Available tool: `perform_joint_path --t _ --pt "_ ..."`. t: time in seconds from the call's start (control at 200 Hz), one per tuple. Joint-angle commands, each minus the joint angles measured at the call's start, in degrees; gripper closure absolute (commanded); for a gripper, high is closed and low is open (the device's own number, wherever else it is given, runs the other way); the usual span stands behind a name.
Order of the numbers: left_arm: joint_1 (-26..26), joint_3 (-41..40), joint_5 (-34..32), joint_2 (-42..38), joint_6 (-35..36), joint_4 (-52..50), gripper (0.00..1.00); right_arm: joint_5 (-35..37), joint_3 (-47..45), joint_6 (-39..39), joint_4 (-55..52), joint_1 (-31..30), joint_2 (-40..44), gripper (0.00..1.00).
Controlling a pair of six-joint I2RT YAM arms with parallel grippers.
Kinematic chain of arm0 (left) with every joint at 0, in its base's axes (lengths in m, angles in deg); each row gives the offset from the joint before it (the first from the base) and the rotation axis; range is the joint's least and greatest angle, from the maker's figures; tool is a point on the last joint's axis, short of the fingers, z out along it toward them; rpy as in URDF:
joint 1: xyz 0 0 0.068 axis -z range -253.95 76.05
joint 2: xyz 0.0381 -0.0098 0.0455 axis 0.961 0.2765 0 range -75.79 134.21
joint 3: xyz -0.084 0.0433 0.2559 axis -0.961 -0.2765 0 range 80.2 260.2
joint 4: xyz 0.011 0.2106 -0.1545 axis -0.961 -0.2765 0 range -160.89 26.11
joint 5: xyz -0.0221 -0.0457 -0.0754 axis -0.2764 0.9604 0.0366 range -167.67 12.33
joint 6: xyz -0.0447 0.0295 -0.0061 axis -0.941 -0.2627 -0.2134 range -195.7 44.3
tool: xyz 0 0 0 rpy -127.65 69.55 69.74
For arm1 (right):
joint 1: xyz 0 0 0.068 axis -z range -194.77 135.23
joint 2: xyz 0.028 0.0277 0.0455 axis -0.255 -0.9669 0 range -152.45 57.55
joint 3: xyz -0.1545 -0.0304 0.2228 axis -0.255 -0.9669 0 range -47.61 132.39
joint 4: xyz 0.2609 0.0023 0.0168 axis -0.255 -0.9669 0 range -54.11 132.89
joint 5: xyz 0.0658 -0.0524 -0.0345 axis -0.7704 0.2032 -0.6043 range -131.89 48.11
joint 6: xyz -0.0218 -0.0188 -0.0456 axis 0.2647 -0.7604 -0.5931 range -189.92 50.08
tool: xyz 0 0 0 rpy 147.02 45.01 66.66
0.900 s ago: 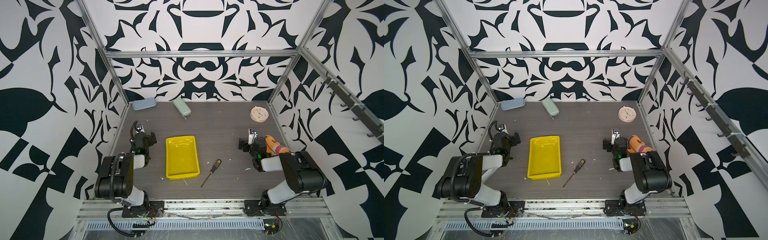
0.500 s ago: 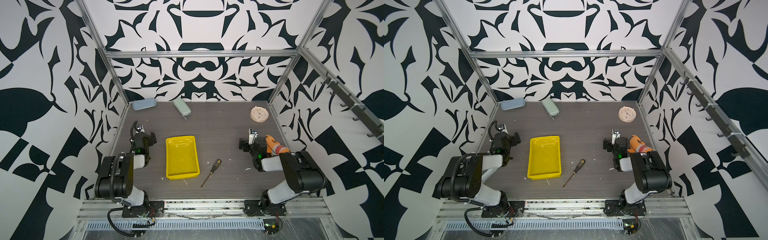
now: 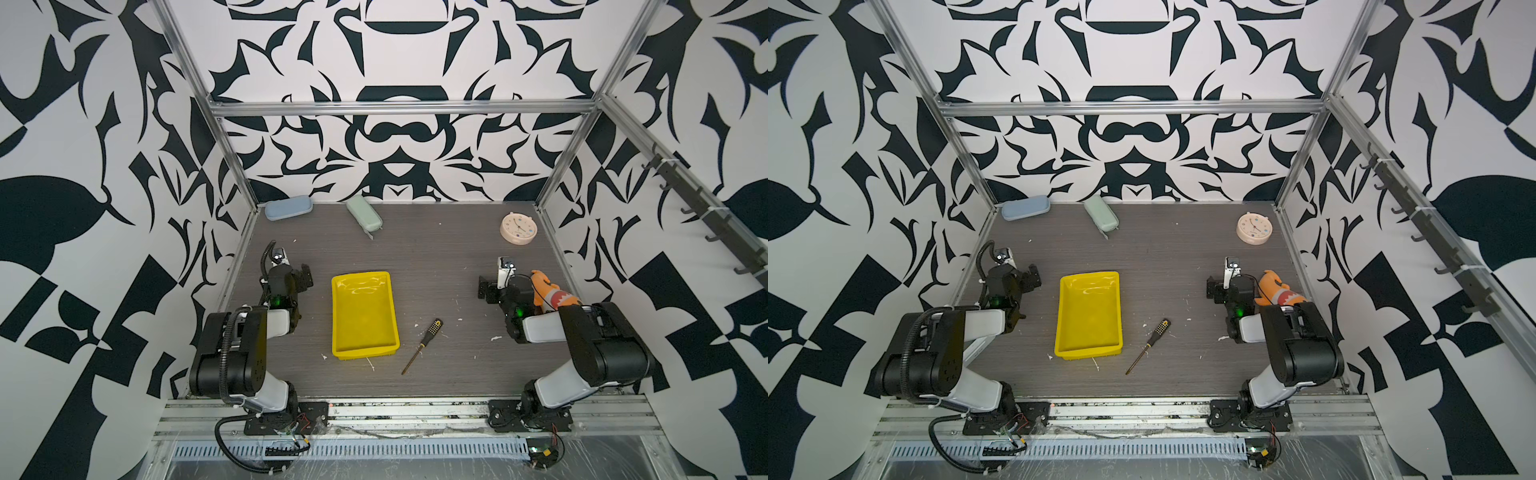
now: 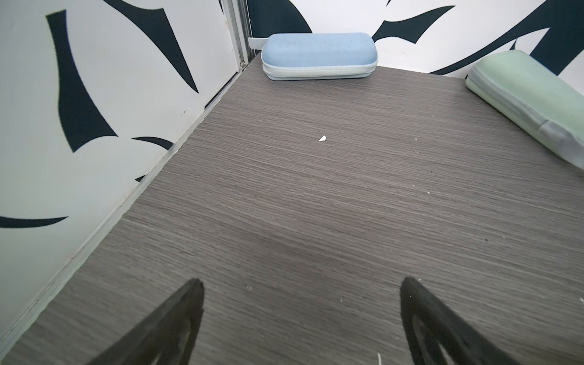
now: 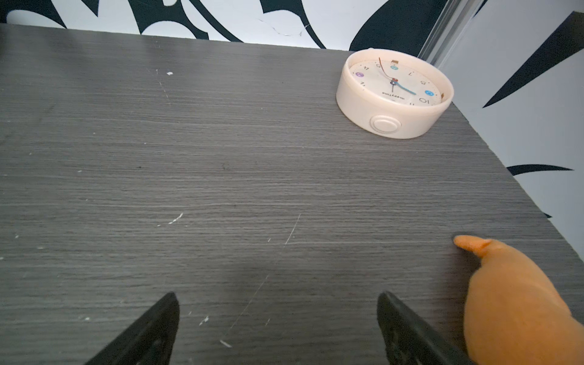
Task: Put the screwdriver in the bin
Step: Pick up the screwdriver from the bottom-center of the table.
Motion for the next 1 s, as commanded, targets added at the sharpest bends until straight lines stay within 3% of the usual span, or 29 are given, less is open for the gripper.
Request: perform_joint_path --t 0.0,0.56,0.685,0.995 --pt "-0.2 -0.1 0.3 0.0 0.1 1.7 0.01 0.7 0.8 0.2 2.2 -0.3 0.9 0.0" --pt "-0.2 -0.1 0.3 0.0 0.1 1.7 0.01 -0.6 1.0 -1.4 2.2 -1.0 0.7 0.0" --pt "-0.2 -0.1 0.3 -0.1 0.1 1.7 0.01 3.0 1.8 0.3 1.2 -0.8 0.4 0.0" --pt "-0.2 0.0 0.3 0.0 0.1 1.5 0.01 3.1 1.5 0.2 1.3 -0.7 0.6 0.0"
